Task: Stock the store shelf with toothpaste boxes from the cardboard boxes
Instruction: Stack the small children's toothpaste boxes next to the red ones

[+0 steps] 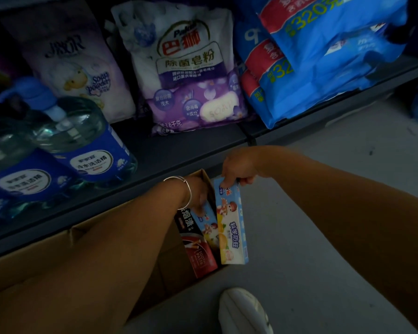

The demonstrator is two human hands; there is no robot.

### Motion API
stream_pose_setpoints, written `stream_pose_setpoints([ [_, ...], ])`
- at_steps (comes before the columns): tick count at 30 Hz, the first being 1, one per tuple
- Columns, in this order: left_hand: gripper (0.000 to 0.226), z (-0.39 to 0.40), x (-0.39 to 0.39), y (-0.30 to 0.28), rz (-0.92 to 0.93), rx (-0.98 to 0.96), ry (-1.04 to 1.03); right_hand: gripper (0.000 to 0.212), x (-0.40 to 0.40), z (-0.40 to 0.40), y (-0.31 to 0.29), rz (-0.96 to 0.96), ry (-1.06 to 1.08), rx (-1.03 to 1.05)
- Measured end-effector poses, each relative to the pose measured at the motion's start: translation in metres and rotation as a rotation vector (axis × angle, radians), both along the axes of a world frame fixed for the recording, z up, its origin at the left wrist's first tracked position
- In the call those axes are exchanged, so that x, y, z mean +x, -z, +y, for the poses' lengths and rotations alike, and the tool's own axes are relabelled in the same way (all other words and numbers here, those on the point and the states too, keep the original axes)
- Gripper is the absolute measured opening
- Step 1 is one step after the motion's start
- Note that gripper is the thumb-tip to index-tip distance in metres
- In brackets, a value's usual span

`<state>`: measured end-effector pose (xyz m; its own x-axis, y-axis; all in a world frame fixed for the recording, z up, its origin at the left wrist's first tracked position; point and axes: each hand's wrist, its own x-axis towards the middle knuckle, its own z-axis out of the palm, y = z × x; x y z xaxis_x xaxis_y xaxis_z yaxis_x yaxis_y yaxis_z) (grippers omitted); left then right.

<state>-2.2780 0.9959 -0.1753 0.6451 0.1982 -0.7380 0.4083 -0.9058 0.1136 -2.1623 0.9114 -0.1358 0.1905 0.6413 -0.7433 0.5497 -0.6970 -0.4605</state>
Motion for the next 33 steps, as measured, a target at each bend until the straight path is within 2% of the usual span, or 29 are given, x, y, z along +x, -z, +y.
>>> stream_pose_setpoints([
  [4, 0.039, 0.012, -0.017, -0.032, -0.042, 0.038, -0.03, 0.015, -0.008, 0.0, -0.025, -0.049, -0.009, 0.045],
  [10, 0.04, 0.017, -0.048, -0.088, -0.134, 0.094, -0.138, 0.01, -0.027, -0.005, -0.065, -0.023, 0.056, 0.134],
  [17, 0.037, 0.016, -0.081, -0.162, -0.312, 0.098, -0.316, 0.027, -0.041, -0.017, -0.129, 0.049, 0.168, 0.309],
  [24, 0.029, 0.011, -0.096, -0.245, -0.497, 0.107, -0.439, 0.016, -0.049, -0.028, -0.21, 0.087, 0.24, 0.475],
  [27, 0.03, 0.008, -0.099, -0.278, -0.576, 0.106, -0.487, 0.016, -0.053, -0.032, -0.243, 0.177, 0.304, 0.534],
  [33, 0.023, 0.002, -0.1, -0.33, -0.723, 0.137, -0.524, 0.03, -0.063, -0.037, -0.295, 0.181, 0.354, 0.687],
])
